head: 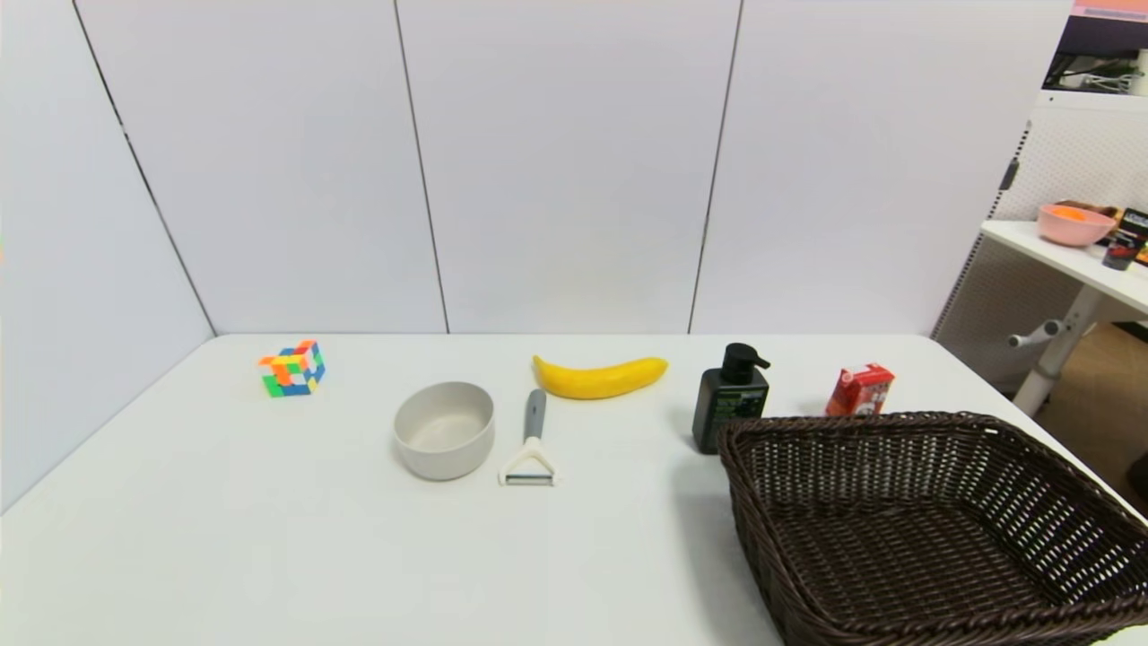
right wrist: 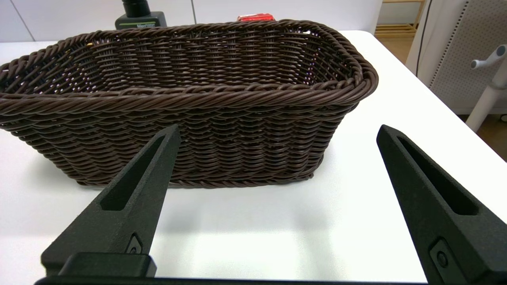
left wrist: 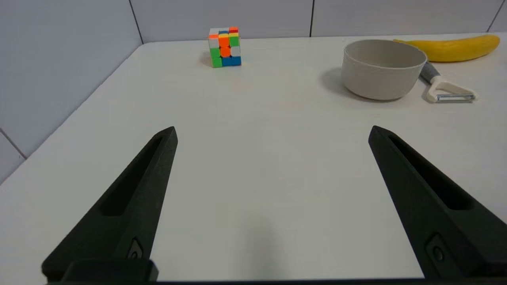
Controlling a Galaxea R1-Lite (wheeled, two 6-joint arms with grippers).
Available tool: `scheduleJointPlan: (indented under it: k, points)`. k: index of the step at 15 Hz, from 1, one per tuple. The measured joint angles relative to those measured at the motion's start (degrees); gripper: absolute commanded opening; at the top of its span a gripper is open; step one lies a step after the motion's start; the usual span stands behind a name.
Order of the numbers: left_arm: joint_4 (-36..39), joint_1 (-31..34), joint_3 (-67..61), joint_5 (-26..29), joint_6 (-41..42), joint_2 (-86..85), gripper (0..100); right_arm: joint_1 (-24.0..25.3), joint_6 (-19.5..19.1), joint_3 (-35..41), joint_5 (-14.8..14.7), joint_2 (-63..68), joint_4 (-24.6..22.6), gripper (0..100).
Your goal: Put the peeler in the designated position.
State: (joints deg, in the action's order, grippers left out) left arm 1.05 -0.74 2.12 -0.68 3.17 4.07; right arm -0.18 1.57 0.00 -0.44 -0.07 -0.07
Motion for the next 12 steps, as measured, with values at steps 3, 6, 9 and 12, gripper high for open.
scheduleJointPlan:
  k: [3, 6, 9, 12]
  points:
    - [-1.2, 0.1, -1.8, -0.6, -4.2, -3.1, 100, 0.0, 0.0, 0.0, 0.0, 0.0, 0.0, 100]
    - [-1.0, 0.2, -2.0, -2.0, -7.4, -4.0, 100, 0.0, 0.0, 0.0, 0.0, 0.0, 0.0, 100]
    - [-1.0, 0.2, -2.1, -2.0, -7.4, -4.1, 100, 0.0, 0.0, 0.0, 0.0, 0.0, 0.0, 100]
    - [-1.0, 0.2, -2.1, -2.0, -7.5, -4.2, 100, 0.0, 0.0, 0.0, 0.0, 0.0, 0.0, 100]
